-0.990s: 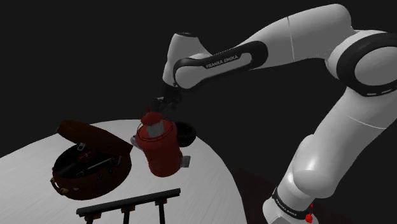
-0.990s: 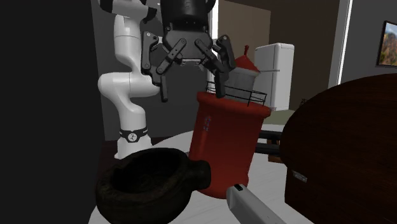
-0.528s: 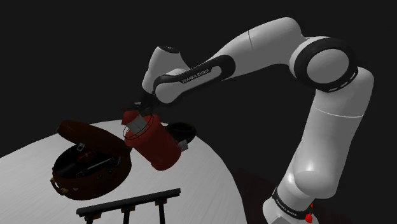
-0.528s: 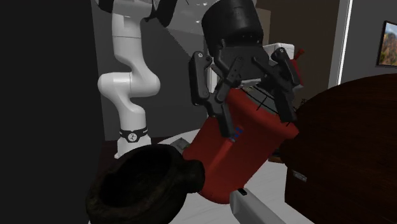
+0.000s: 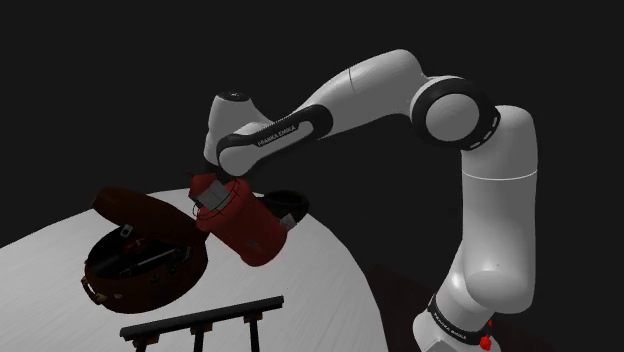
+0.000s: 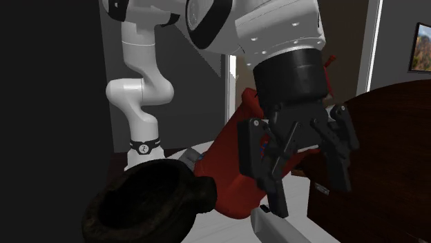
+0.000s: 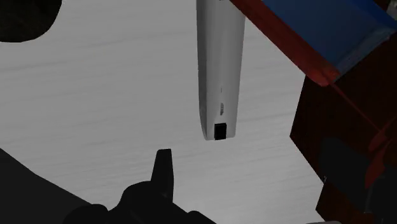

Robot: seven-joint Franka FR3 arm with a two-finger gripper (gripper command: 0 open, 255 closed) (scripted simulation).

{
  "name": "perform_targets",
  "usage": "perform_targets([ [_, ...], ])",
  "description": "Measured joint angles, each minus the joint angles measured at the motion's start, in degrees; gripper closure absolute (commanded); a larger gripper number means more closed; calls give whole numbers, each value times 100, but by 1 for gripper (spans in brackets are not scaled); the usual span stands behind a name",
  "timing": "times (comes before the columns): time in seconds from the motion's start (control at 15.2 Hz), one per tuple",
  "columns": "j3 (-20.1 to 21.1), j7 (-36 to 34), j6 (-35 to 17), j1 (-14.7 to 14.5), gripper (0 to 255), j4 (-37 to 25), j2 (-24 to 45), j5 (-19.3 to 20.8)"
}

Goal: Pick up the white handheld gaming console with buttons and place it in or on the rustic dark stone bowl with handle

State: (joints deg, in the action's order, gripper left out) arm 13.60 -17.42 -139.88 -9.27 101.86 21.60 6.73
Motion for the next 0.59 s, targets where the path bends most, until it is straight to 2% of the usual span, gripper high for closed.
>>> perform_targets([
  [0.07,-40,-68,-397,-56,0,-67,161,55],
  [0.13,-26,41,-662,6,0,85,192,4],
  [0.26,-57,-16,-227,-92,0,-8,288,48],
  [0.33,-77,13,-239,-98,0,-142,407,57],
  [0.4,-77,11,-375,-80,0,76,277,33],
  [0.46,-108,-51,-494,-148,0,-72,408,74],
  [0.59,-117,-56,-440,-176,0,-63,396,49],
])
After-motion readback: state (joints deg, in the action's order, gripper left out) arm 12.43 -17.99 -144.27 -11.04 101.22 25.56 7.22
